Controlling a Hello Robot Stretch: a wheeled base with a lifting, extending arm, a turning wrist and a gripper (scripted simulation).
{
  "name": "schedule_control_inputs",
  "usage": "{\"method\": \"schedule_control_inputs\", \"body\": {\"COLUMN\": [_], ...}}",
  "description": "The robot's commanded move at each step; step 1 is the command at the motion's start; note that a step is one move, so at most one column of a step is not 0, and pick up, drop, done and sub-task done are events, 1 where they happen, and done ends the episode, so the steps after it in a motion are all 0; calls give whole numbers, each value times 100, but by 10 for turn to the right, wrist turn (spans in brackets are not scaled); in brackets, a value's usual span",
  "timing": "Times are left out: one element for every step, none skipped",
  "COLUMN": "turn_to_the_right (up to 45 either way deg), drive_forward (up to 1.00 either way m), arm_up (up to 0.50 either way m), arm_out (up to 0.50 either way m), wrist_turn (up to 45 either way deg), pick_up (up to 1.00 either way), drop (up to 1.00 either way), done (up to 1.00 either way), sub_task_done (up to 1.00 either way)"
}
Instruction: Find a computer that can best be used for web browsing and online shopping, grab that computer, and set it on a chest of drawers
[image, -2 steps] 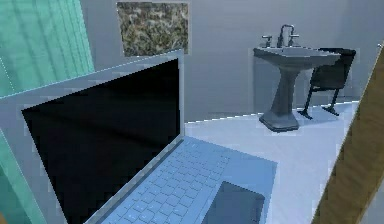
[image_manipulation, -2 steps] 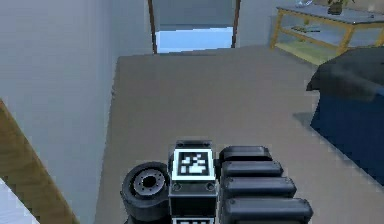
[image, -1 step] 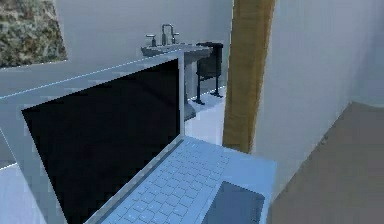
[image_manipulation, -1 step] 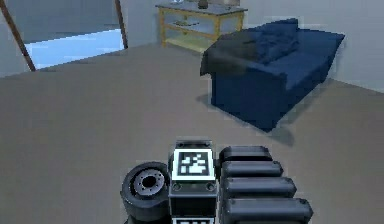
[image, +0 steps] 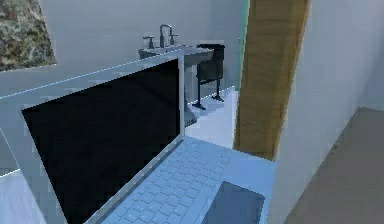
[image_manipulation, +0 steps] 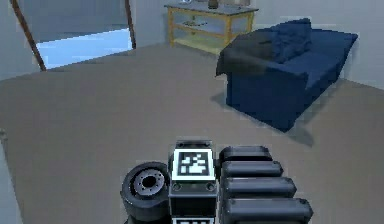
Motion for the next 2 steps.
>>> {"method": "schedule_control_inputs", "body": {"turn_to_the_right": [-420,0], "drive_forward": [0,45], "arm_up": [0,0], "arm_out": [0,0], "wrist_turn": [0,0], "pick_up": [0,0], "drop": [0,0], "done": [0,0], "sub_task_done": [0,0]}}
